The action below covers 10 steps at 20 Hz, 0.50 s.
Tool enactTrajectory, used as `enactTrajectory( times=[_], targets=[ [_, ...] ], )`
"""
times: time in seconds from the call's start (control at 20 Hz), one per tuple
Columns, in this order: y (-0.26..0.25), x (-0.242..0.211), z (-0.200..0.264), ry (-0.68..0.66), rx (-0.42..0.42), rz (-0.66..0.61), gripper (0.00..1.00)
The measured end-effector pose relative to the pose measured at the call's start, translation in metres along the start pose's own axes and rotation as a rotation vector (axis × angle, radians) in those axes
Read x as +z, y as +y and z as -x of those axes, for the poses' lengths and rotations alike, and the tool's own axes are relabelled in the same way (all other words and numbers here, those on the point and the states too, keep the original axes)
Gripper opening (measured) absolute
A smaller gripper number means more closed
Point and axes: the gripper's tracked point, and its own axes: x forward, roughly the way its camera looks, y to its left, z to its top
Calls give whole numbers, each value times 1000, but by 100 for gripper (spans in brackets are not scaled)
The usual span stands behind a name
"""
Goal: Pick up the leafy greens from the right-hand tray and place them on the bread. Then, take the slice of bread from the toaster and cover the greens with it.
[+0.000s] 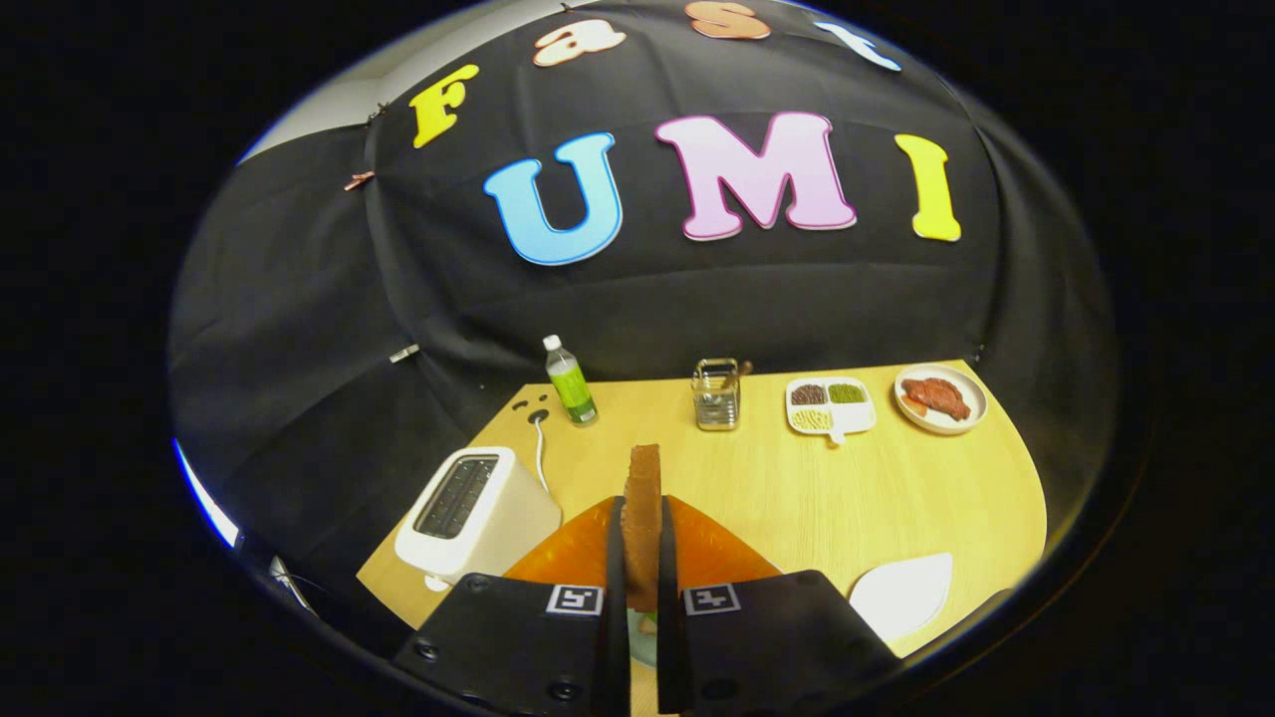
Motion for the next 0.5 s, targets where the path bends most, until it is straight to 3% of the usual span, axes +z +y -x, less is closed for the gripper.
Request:
enactTrajectory(
  times=[0.5],
  targets=[
    [-14,-81,-46,88,-28,-354,15]
  ],
)
